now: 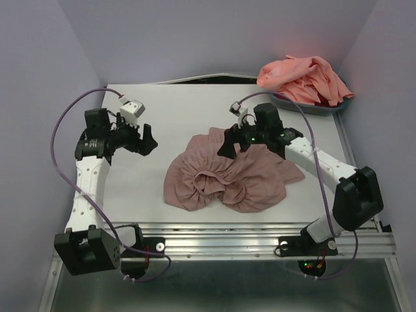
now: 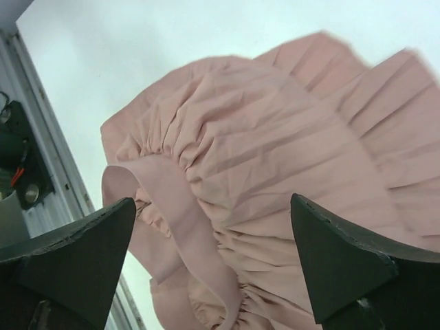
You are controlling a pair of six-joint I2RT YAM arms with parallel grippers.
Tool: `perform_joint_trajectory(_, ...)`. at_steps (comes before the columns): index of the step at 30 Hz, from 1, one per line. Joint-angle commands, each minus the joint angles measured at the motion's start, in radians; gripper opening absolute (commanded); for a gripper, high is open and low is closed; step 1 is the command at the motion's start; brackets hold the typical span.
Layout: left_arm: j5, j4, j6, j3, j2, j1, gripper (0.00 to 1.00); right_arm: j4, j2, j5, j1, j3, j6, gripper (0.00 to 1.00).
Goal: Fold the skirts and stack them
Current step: Move the skirt to the center of the board, then flatten the skirt out
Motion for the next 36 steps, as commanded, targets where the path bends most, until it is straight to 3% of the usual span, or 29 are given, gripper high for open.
perform_joint_trajectory(1, -0.016, -0.033, 0.168, -0.004, -0.059, -0.187, 0.89, -0.211, -0.12, 0.127, -0.062, 0.131, -0.153, 0.93)
perform_joint_trajectory(3, -0.079, -0.045, 0.179, 0.004, -0.055, -0.267, 0.87, -0.351, -0.131, 0.118, -0.084, 0.128, -0.176, 0.8)
perform_joint_trajectory(4, -0.101, -0.046, 0.18, 0.005, -0.046, -0.345, 0.81, -0.407, -0.161, 0.109, -0.084, 0.091, -0.188, 0.7)
perform_joint_trajectory(7, -0.156, -0.054, 0.183, -0.005, -0.026, -0.45, 0.66, -0.452, -0.253, 0.02, -0.084, -0.013, -0.173, 0.62)
perform_joint_trajectory(11, -0.242, -0.048, 0.189, -0.068, -0.016, -0.562, 0.6, -0.435, -0.306, -0.005, -0.096, -0.197, -0.182, 0.5)
perform_joint_trajectory(14, -0.309, -0.004, 0.162, -0.131, -0.025, -0.653, 0.57, -0.393, -0.313, -0.014, -0.096, -0.253, -0.156, 0.5)
perform_joint_trajectory(18, -0.343, 0.067, 0.102, -0.168, -0.019, -0.696, 0.57, -0.353, -0.297, -0.016, -0.096, -0.276, -0.109, 0.5)
perform_joint_trajectory(22, -0.365, 0.096, 0.087, -0.189, 0.026, -0.771, 0.64, -0.326, -0.268, 0.003, -0.096, -0.277, -0.06, 0.5)
perform_joint_trajectory(30, -0.406, 0.139, 0.088, -0.191, 0.081, -0.812, 0.68, -0.326, -0.156, -0.003, -0.053, -0.247, -0.039, 0.52)
perform_joint_trajectory(33, -0.412, 0.161, 0.09, -0.185, 0.106, -0.814, 0.66, -0.342, -0.111, -0.037, -0.053, -0.227, -0.039, 0.57)
perform_joint_trajectory(36, -0.435, 0.184, 0.081, -0.196, 0.139, -0.815, 0.56, -0.329, -0.071, -0.056, -0.023, -0.213, -0.001, 0.59)
